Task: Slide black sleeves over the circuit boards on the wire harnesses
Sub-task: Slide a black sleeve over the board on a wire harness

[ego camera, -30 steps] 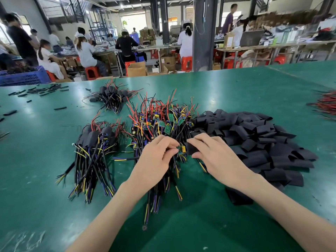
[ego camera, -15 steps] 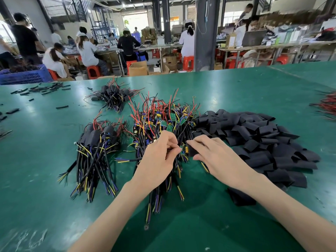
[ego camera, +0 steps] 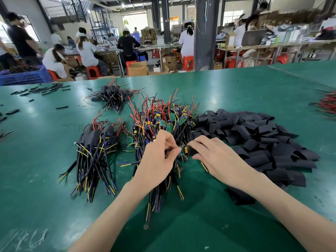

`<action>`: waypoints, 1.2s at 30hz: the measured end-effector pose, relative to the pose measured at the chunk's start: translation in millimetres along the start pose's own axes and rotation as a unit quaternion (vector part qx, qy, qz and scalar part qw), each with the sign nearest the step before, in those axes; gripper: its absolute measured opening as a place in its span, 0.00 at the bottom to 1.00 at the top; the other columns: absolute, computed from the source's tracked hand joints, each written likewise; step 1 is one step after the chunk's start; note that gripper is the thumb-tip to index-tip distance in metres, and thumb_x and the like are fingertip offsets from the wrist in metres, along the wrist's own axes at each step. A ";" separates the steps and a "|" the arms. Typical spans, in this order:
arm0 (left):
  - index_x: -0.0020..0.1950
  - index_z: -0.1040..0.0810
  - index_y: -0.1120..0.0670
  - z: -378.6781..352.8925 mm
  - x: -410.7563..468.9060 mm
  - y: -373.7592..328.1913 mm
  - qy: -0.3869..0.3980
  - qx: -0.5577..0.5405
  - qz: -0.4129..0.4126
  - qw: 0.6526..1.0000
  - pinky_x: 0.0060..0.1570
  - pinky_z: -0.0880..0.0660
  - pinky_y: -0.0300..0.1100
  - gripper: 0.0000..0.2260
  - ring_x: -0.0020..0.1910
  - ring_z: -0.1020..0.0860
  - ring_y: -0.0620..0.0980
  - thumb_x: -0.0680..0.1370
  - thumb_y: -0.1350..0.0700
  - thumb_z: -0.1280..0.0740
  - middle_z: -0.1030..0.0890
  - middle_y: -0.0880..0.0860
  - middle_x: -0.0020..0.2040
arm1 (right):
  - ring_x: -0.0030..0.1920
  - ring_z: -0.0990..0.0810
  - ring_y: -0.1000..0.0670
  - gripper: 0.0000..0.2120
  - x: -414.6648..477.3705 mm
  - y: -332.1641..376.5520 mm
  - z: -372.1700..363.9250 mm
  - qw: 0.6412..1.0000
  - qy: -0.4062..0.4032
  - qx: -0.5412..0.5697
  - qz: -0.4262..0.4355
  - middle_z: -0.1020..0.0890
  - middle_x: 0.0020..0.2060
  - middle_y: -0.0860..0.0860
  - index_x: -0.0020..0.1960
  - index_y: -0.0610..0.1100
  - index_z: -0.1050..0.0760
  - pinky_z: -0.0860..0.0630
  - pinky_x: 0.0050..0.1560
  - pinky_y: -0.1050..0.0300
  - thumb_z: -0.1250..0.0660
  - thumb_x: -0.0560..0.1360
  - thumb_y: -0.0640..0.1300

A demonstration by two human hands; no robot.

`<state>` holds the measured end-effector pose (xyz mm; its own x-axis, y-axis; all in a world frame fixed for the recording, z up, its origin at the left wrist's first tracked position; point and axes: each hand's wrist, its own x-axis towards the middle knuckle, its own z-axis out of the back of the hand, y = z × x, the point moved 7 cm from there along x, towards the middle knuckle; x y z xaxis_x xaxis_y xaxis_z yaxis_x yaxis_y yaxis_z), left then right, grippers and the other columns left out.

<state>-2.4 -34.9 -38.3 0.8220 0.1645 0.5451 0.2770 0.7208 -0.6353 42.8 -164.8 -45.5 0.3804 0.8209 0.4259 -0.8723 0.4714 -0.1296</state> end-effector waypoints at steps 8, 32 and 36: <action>0.45 0.33 0.49 -1.8 0.2 1.3 0.012 -0.014 0.022 1.000 0.39 0.32 0.26 0.13 0.38 0.24 0.38 0.75 0.63 0.31 0.21 0.46 0.38 | 0.41 0.21 0.46 0.13 -0.1 1.4 4.2 1.000 -0.006 -0.009 -0.010 0.22 0.50 0.47 0.58 0.41 0.25 0.24 0.46 0.51 0.33 0.75 0.46; 0.42 0.29 0.55 -0.2 0.6 22.0 0.036 -0.175 0.199 0.964 0.31 0.34 0.30 0.10 0.27 0.30 0.38 0.72 0.62 0.28 0.20 0.48 0.35 | 0.43 0.21 0.44 0.15 -0.5 3.3 14.5 0.998 -0.065 0.010 -0.003 0.20 0.49 0.48 0.59 0.42 0.24 0.24 0.47 0.46 0.33 0.75 0.48; 0.42 0.29 0.54 0.1 0.5 20.8 0.034 -0.161 0.190 0.968 0.33 0.32 0.29 0.11 0.28 0.28 0.38 0.72 0.62 0.28 0.19 0.46 0.34 | 0.47 0.22 0.48 0.17 -2.7 -4.4 6.7 0.983 -0.056 0.175 -0.030 0.22 0.53 0.50 0.62 0.41 0.25 0.26 0.48 0.49 0.34 0.76 0.47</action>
<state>3.7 -19.8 -51.2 0.9231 0.3232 0.2084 0.0803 0.3681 -0.9263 43.5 -171.2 -40.1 0.4158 0.7451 0.5214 -0.9088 0.3630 0.2059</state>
